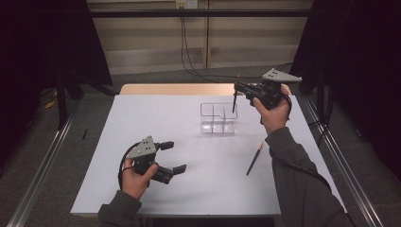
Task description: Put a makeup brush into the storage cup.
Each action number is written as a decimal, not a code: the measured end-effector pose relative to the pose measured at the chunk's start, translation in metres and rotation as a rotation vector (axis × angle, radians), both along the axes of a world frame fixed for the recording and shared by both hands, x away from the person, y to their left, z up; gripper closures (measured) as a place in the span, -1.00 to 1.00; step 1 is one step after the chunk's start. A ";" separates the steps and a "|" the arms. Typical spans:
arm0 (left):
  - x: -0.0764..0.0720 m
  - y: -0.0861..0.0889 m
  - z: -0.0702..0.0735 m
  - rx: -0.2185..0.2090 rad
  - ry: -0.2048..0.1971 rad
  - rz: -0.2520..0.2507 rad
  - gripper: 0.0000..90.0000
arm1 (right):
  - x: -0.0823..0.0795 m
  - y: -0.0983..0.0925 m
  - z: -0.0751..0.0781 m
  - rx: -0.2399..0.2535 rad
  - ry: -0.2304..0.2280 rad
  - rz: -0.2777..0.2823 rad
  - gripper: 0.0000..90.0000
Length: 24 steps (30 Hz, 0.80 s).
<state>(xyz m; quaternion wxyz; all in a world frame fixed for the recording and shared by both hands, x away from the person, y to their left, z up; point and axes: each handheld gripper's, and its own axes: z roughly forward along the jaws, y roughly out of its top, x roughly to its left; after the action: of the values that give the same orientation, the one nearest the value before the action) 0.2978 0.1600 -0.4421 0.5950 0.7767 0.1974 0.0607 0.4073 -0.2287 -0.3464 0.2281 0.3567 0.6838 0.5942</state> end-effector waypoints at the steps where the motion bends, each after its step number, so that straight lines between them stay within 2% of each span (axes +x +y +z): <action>1: 0.000 0.000 0.000 -0.005 0.001 -0.002 -0.96 | 0.001 0.000 0.000 0.000 -0.003 -0.002 0.90; 17: 0.000 0.001 -0.001 0.002 -0.002 -0.003 -0.96 | 0.010 0.001 -0.001 -0.018 -0.011 -0.030 0.90; 24: 0.001 0.003 0.000 0.000 -0.001 0.000 -0.96 | 0.011 0.003 -0.009 -0.022 0.002 -0.035 0.90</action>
<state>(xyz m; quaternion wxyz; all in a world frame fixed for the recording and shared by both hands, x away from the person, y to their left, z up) 0.2984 0.1627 -0.4420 0.5951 0.7767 0.1968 0.0612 0.4180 -0.2257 -0.3557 0.2418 0.3668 0.6841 0.5823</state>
